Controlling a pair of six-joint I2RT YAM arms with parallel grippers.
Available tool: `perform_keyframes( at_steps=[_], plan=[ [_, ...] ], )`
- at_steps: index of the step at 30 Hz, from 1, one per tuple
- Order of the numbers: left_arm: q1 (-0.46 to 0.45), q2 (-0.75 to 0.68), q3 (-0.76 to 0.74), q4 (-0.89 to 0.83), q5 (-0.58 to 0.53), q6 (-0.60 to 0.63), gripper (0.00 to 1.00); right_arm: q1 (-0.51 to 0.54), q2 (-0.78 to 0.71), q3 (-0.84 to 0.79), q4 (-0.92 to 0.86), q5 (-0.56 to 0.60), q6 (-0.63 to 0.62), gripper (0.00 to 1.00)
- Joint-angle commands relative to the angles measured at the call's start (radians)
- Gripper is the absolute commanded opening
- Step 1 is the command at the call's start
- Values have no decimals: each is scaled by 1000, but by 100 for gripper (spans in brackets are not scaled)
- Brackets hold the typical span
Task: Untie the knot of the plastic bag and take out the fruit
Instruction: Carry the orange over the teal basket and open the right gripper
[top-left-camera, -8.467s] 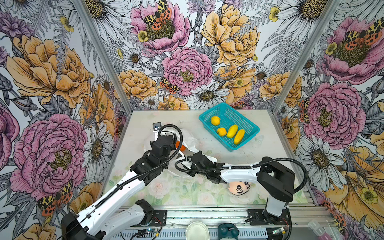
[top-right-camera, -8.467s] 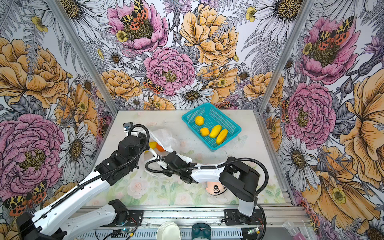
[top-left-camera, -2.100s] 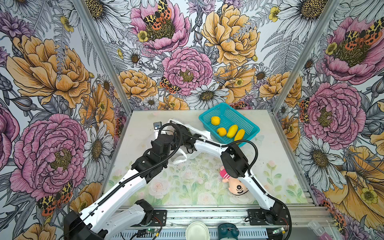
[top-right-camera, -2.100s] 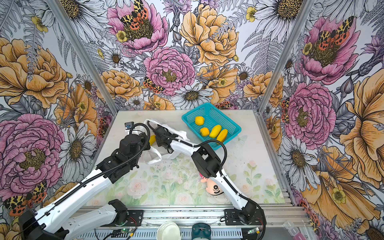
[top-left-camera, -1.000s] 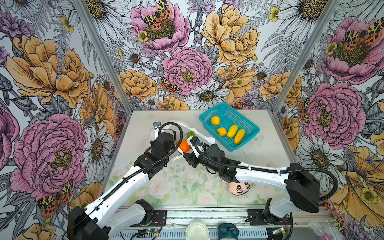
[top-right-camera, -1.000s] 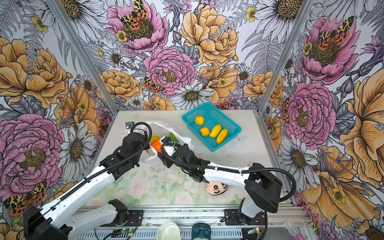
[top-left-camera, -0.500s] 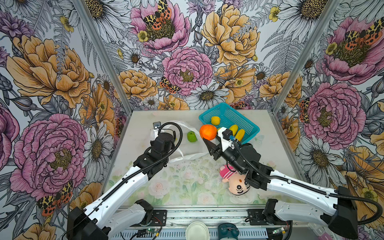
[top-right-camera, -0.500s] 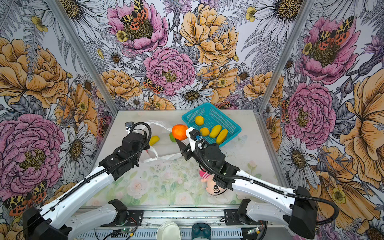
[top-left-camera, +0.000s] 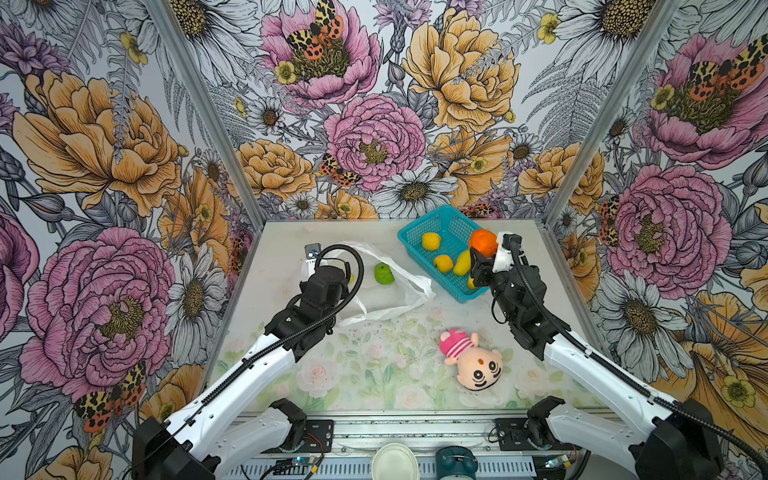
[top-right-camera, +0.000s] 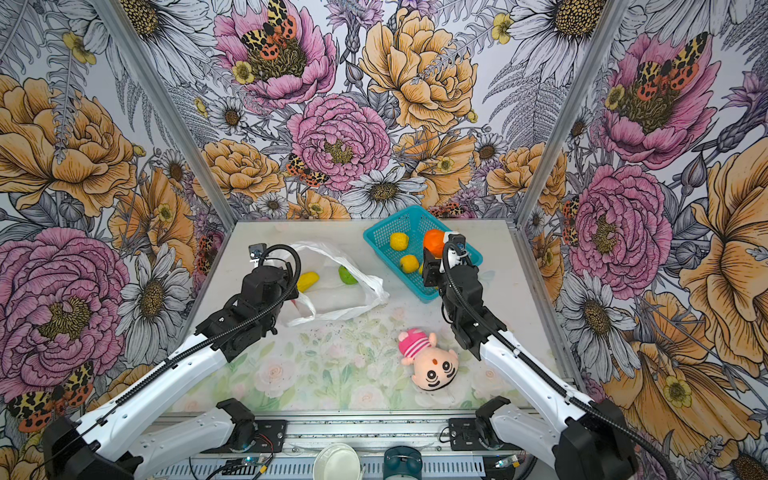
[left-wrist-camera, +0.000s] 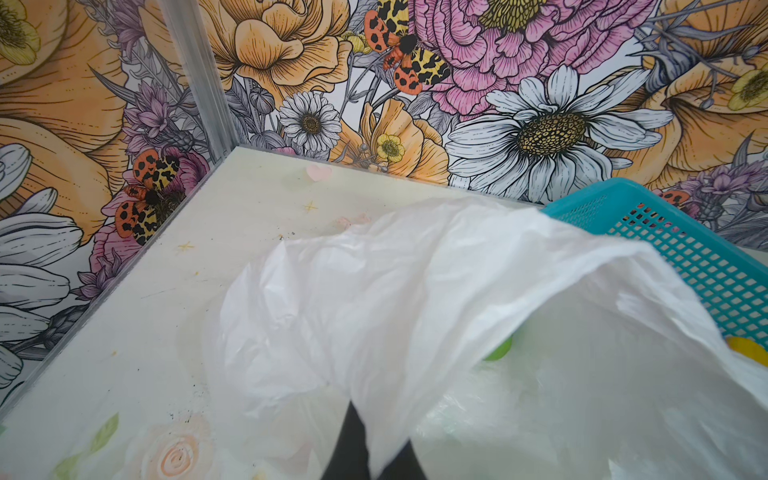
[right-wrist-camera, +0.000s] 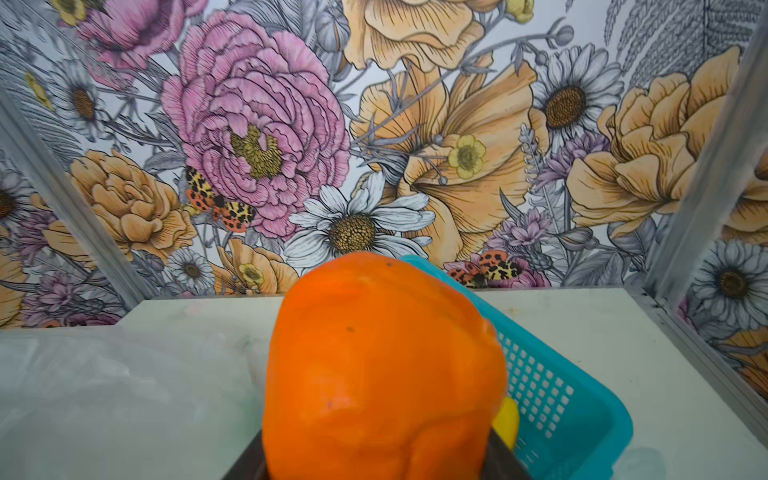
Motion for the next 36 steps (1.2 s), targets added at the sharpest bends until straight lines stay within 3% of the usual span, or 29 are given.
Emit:
perform_keyframes(
  at_steps=[1, 7, 11, 27, 28, 34, 36],
  plan=[
    [10, 10, -5, 10, 29, -19, 0, -76, 131, 85, -42, -137, 99, 27],
    [12, -8, -13, 12, 25, -16, 0, -93, 444, 334, -231, -95, 90, 24],
    [12, -7, -14, 17, 31, -16, 0, -96, 608, 453, -242, -100, 82, 23],
    [14, 0, -12, 19, 38, -15, 0, -180, 995, 817, -376, -65, 66, 25],
    [14, 0, -13, 18, 38, -14, 0, -182, 1001, 826, -381, -74, 67, 27],
    [14, 4, -13, 20, 37, -15, 0, -183, 1005, 834, -380, -90, 62, 60],
    [14, 10, -11, 20, 41, -13, 0, -183, 998, 828, -380, -90, 64, 66]
  ],
)
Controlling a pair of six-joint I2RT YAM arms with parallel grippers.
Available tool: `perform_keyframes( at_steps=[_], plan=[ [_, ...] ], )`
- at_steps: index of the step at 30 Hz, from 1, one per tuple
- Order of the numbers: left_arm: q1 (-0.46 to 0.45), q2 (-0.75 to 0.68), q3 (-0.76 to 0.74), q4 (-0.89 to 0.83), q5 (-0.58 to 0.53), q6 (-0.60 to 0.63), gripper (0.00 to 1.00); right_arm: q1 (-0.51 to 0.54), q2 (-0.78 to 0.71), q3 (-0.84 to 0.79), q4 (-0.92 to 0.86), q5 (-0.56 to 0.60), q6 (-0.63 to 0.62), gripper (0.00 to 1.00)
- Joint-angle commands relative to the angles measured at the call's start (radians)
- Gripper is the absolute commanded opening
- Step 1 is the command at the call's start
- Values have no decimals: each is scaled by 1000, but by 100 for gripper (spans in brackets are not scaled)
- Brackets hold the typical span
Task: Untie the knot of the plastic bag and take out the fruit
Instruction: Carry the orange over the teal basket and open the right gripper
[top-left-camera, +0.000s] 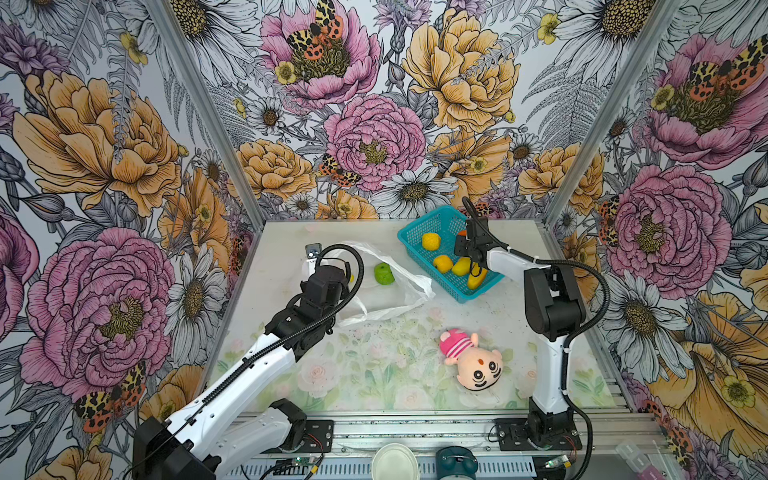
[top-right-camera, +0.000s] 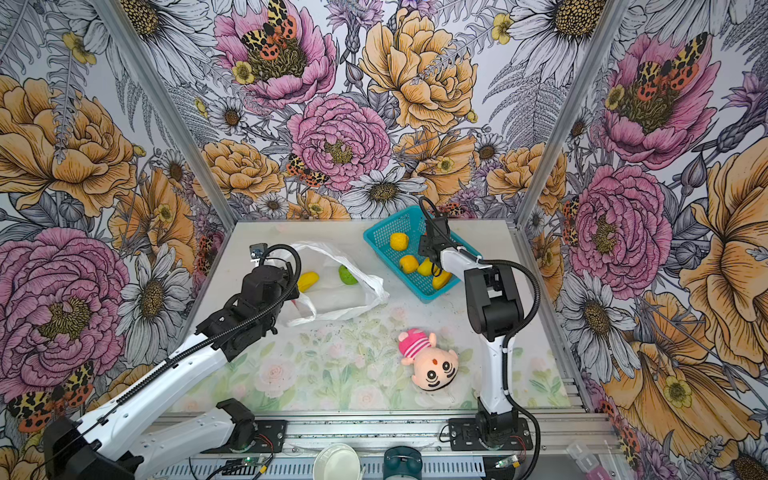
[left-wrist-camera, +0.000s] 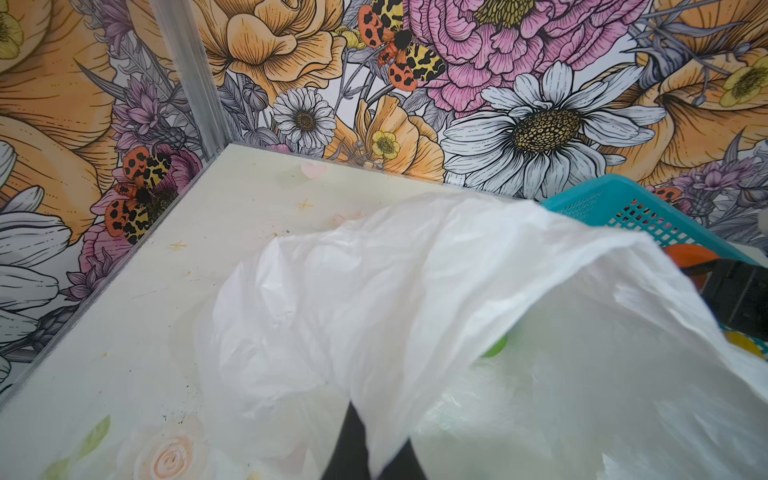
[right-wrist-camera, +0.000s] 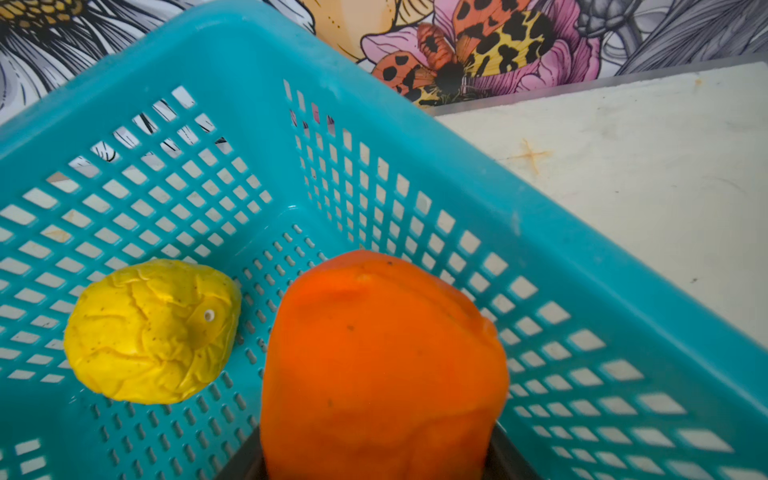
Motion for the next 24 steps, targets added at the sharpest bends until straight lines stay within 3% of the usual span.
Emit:
perform_keyframes(
  at_steps=[1, 7, 11, 17, 21, 24],
  plan=[
    [9, 6, -11, 17, 23, -13, 0, 8, -3, 25, 1, -6, -6, 69],
    [10, 2, -11, 17, 23, -13, 0, 12, -50, -14, 8, -2, -11, 77],
    [11, 3, -12, 17, 23, -13, 0, 13, -97, -53, 20, 9, -2, 78],
    [10, 0, -13, 17, 20, -13, 0, 36, -375, -332, 235, -13, 4, 77],
    [10, 2, -13, 17, 20, -13, 0, 89, -596, -488, 316, -20, -11, 69],
    [10, 2, -13, 17, 23, -13, 0, 181, -731, -576, 374, -16, -70, 55]
  ],
)
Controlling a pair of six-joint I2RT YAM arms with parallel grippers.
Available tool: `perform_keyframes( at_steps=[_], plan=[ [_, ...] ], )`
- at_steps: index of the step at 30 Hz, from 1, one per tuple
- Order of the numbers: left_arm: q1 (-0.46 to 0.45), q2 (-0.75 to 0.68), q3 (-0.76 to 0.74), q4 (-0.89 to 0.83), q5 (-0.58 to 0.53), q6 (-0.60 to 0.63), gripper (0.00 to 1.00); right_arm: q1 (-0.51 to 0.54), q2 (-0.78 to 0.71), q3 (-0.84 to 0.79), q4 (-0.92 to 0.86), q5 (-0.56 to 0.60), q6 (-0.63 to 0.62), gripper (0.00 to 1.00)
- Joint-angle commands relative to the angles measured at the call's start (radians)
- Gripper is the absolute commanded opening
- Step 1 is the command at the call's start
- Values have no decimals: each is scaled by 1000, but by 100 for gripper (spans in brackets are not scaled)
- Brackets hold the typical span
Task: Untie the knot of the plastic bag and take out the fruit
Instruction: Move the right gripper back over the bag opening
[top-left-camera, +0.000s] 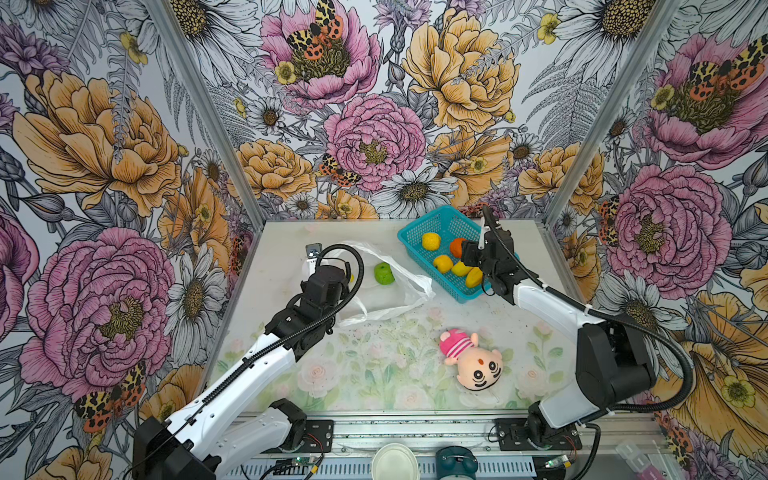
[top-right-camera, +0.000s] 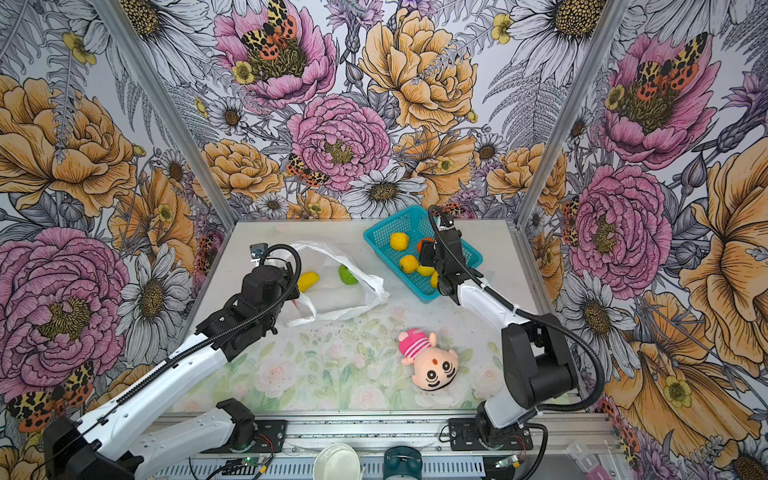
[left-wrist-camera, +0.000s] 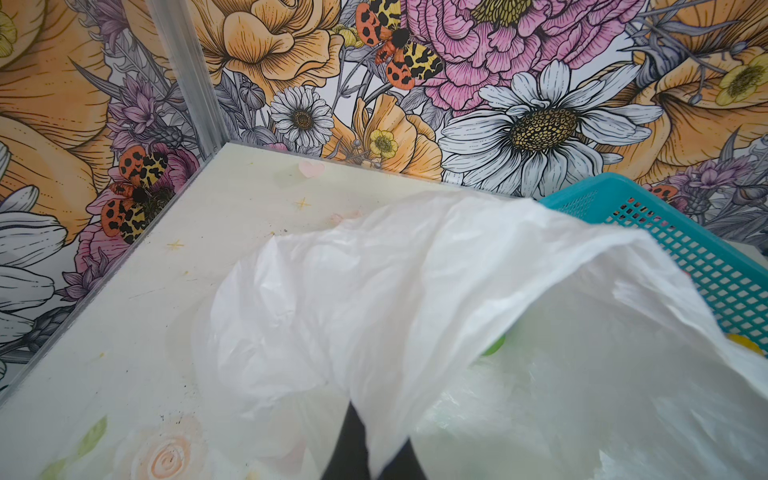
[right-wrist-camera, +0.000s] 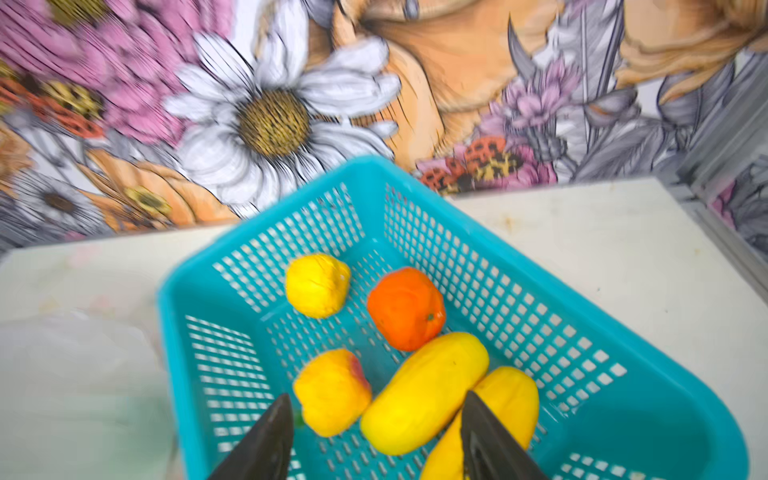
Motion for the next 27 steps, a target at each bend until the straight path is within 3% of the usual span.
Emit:
perform_keyframes(
  at_steps=[1, 4, 7, 14, 20, 27],
  plan=[
    [10, 3, -13, 17, 16, -13, 0, 114, -123, -69, 126, 5, -80, 51],
    [11, 0, -13, 16, 16, -13, 0, 265, -200, -108, 158, 46, -178, 39],
    [10, -5, -13, 16, 16, -13, 0, 402, -235, -130, 182, 58, -268, 34],
    [9, -11, -13, 15, 21, -13, 0, 671, -207, -131, 219, 119, -463, 32],
    [6, -21, -16, 15, 21, -15, 0, 698, -46, -53, 195, 134, -436, 30],
    [1, -34, -16, 16, 16, -16, 0, 686, 213, 77, 174, 147, -388, 21]
  ],
)
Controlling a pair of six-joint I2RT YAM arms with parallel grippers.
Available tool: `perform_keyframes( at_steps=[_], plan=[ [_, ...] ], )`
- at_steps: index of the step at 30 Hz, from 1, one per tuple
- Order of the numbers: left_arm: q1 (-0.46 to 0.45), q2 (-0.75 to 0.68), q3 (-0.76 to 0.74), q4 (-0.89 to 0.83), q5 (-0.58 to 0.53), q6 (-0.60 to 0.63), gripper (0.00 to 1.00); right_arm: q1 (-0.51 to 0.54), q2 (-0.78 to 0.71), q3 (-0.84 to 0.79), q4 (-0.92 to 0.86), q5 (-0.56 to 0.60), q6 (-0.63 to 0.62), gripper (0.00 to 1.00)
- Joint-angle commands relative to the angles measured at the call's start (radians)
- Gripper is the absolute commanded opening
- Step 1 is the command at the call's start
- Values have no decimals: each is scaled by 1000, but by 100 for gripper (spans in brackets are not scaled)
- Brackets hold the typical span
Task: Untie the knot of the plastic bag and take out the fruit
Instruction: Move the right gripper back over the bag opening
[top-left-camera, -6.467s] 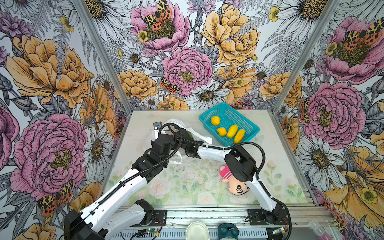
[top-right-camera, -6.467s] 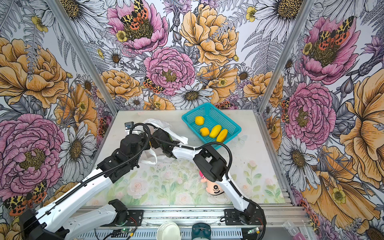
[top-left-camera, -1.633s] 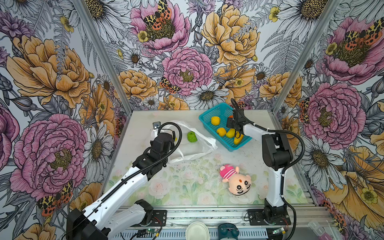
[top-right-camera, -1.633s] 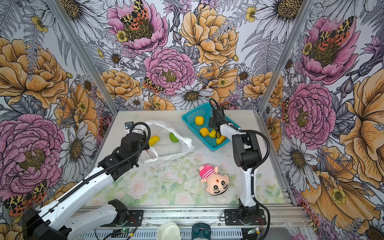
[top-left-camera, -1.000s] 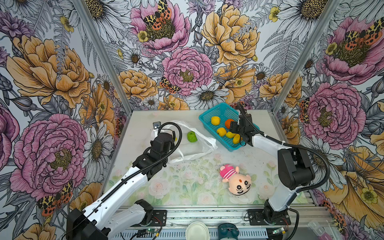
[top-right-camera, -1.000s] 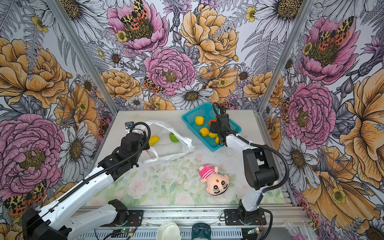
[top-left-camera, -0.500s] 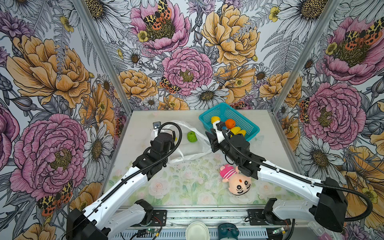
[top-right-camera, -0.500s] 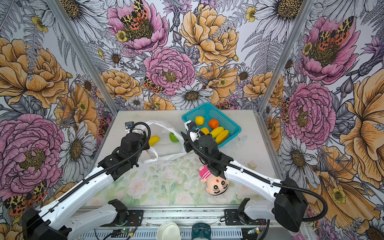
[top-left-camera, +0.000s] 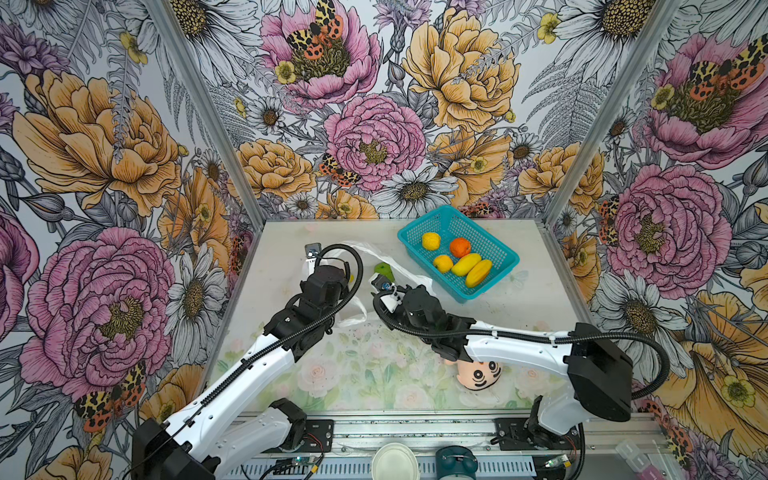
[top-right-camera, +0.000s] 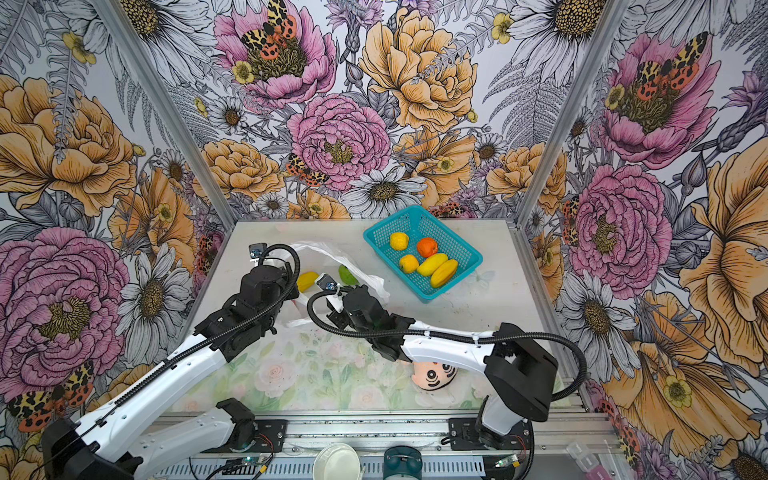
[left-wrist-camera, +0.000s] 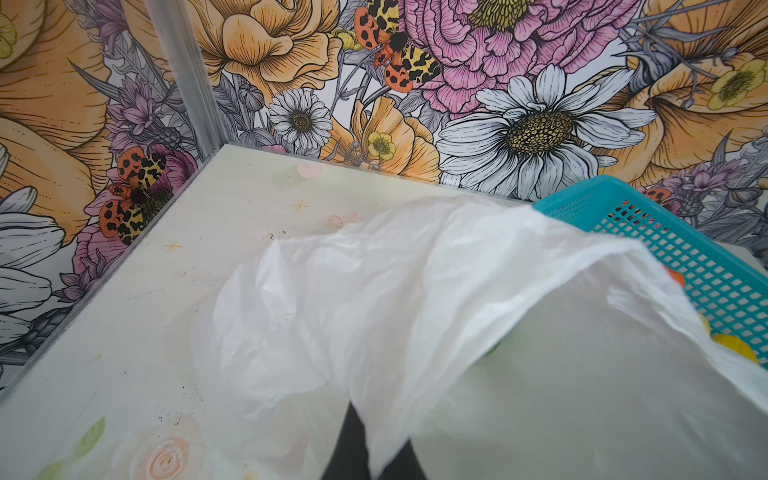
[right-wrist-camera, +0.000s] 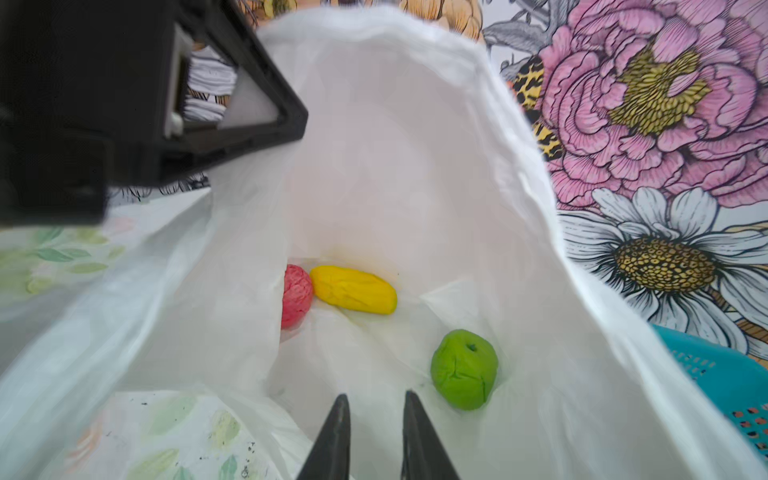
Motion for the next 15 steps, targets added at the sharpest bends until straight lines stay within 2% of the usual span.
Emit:
perform_keyframes(
  at_steps=[1, 7, 15],
  plan=[
    [1, -23, -18, 17, 12, -16, 0, -14, 93, 81, -17, 25, 31, 19],
    [-2, -50, -31, 32, 18, -14, 0, -65, 220, 157, -32, 7, 114, 18],
    [-15, -111, -70, 94, 59, 9, 0, -117, 318, 217, -61, 8, 183, 18]
  ],
)
